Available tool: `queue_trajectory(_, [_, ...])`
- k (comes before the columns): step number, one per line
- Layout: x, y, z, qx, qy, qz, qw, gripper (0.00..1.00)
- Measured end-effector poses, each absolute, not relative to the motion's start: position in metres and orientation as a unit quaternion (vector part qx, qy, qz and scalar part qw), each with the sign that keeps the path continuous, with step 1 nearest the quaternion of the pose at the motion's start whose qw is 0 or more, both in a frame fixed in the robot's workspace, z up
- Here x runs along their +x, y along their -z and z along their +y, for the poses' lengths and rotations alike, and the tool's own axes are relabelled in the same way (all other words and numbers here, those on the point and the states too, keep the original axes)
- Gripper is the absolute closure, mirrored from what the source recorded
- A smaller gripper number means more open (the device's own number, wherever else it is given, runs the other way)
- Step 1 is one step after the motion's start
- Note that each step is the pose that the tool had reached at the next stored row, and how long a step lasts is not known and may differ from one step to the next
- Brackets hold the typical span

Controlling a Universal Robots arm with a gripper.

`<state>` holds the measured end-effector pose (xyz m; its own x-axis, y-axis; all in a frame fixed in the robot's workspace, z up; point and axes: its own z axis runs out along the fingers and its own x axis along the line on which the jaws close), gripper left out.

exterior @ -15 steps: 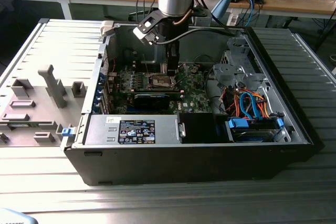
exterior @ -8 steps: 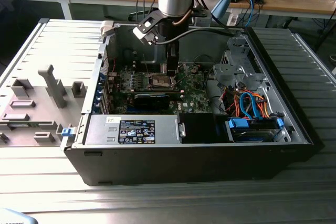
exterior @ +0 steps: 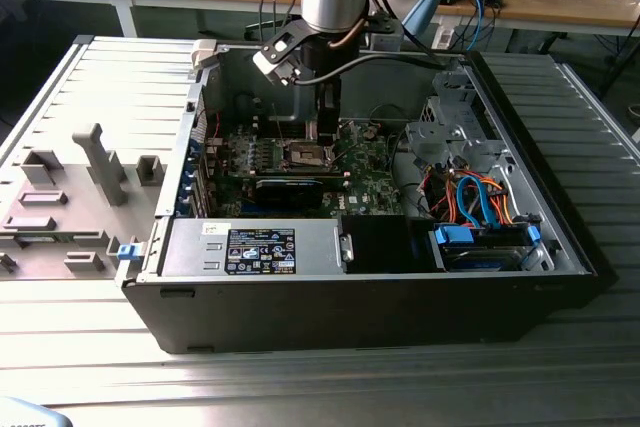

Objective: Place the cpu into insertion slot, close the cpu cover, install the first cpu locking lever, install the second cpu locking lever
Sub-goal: 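Place the cpu into insertion slot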

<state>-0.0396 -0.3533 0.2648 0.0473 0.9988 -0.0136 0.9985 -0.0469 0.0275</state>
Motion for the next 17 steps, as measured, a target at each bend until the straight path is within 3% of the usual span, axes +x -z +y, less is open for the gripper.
queue_trajectory(17, [-0.0396, -0.2632, -0.3533, 0.735, -0.004, 0.678, 0.015, 0.46])
